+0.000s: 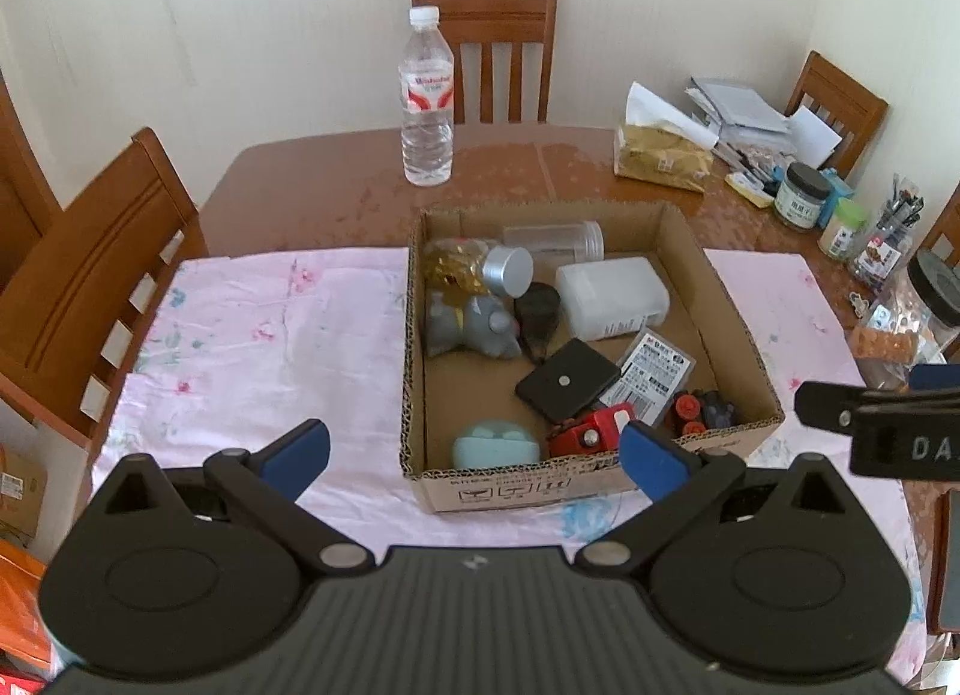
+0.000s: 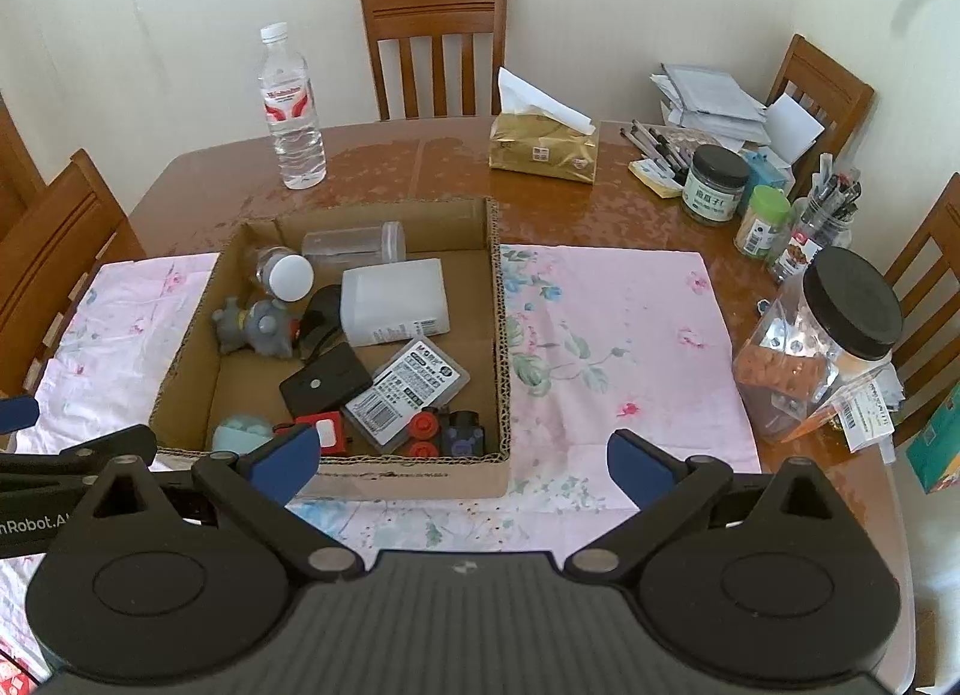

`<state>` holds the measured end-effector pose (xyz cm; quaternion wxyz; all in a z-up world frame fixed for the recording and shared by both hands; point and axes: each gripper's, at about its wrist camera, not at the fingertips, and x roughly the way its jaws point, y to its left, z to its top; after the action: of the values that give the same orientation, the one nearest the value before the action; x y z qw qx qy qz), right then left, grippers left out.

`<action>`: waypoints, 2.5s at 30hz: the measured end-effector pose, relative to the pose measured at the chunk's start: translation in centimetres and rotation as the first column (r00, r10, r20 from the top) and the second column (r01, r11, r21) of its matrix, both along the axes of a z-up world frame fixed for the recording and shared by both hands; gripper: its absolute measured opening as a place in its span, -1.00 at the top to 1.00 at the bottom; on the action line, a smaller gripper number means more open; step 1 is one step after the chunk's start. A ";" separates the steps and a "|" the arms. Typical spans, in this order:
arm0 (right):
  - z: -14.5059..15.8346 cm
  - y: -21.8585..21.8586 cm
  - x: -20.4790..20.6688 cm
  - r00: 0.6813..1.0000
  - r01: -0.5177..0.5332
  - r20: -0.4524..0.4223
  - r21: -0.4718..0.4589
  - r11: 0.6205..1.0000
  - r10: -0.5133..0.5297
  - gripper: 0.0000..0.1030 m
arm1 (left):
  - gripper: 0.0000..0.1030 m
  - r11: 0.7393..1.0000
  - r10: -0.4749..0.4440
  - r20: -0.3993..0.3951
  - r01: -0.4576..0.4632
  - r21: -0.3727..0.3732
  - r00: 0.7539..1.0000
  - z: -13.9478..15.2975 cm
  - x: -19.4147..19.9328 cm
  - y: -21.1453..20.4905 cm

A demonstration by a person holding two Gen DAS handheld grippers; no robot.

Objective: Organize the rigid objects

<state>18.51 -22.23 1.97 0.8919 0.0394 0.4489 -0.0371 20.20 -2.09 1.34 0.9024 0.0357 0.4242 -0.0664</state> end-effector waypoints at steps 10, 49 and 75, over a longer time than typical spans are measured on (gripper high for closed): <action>0.5 0.0 -0.2 1.000 0.001 0.008 0.000 1.000 -0.001 -1.00 | -0.99 1.000 0.005 0.011 -0.005 0.008 1.000 0.9 -0.4 -0.8; 0.6 0.2 -0.2 1.000 -0.001 0.014 -0.010 1.000 0.001 -1.00 | -0.99 1.000 0.024 0.029 -0.024 0.012 0.999 1.6 -0.7 -1.0; 0.8 0.2 -0.1 1.000 -0.007 0.017 -0.012 1.000 0.007 -1.00 | -0.99 0.999 0.030 0.030 -0.030 0.012 0.999 1.9 -0.7 -0.8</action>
<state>18.36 -21.99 2.79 0.8961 0.0330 0.4410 -0.0362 19.51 -2.85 3.24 0.9092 0.0358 0.4118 -0.0499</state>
